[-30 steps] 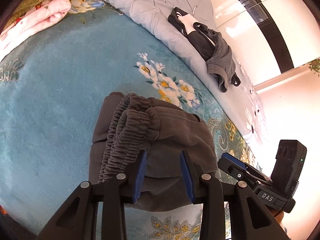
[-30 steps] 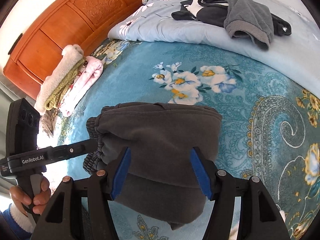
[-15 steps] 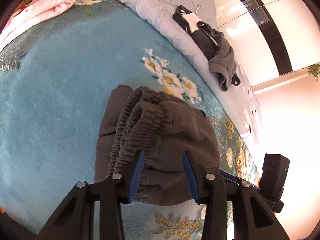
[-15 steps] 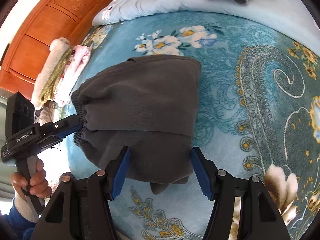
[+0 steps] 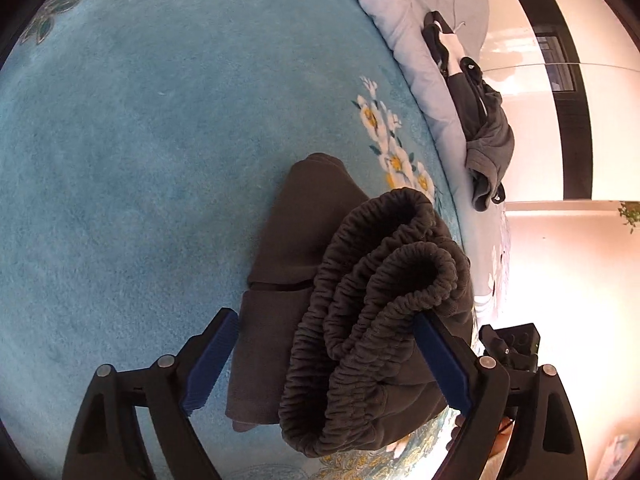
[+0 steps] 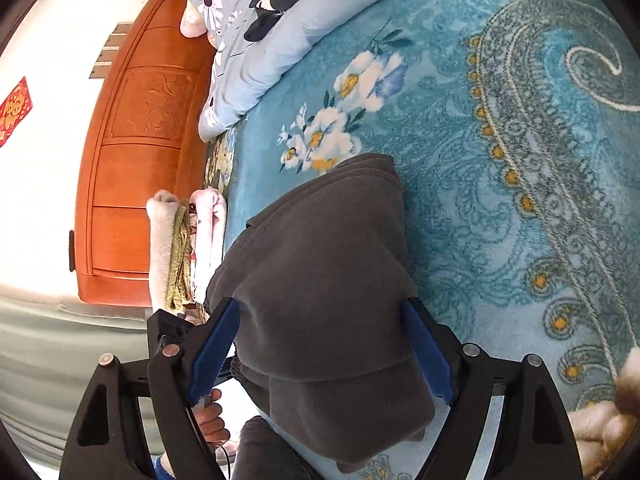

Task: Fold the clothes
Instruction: 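Lift the bundle with both tools and carry it toward the blanket stack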

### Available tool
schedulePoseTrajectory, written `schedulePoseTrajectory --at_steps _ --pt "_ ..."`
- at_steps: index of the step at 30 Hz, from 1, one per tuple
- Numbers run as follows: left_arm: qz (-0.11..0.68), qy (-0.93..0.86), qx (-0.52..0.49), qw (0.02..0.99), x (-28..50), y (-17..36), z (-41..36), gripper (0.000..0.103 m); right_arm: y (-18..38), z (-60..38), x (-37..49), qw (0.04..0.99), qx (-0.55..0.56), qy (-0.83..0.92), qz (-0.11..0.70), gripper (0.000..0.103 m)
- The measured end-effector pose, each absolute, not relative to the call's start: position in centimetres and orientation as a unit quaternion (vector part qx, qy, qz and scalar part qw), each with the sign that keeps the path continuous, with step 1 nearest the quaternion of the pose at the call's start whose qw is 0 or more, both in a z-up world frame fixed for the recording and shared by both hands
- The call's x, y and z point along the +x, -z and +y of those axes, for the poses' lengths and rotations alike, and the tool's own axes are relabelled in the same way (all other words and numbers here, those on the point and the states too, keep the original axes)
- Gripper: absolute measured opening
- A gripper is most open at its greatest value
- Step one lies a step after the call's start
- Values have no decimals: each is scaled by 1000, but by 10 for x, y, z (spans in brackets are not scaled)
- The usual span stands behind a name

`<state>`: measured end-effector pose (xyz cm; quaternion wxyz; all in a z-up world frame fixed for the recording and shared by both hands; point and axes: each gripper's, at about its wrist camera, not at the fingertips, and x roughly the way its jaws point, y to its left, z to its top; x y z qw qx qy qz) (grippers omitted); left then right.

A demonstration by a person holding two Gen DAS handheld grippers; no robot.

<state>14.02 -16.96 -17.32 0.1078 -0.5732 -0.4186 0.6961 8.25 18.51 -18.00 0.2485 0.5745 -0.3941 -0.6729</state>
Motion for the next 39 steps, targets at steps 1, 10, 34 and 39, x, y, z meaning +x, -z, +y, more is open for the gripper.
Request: schedulePoseTrajectory --at_steps 1,10,34,39 --pt "-414 -699 -573 111 139 175 -169 94 184 183 80 252 576 669 -396 92" --pt "-435 -685 -564 150 144 196 -175 103 211 169 85 255 594 656 -389 94" --pt "-482 -666 -547 157 151 202 -163 103 216 165 82 245 596 641 -418 90" --pt "-403 -725 -542 137 155 173 -149 88 204 163 82 231 598 652 -405 80"
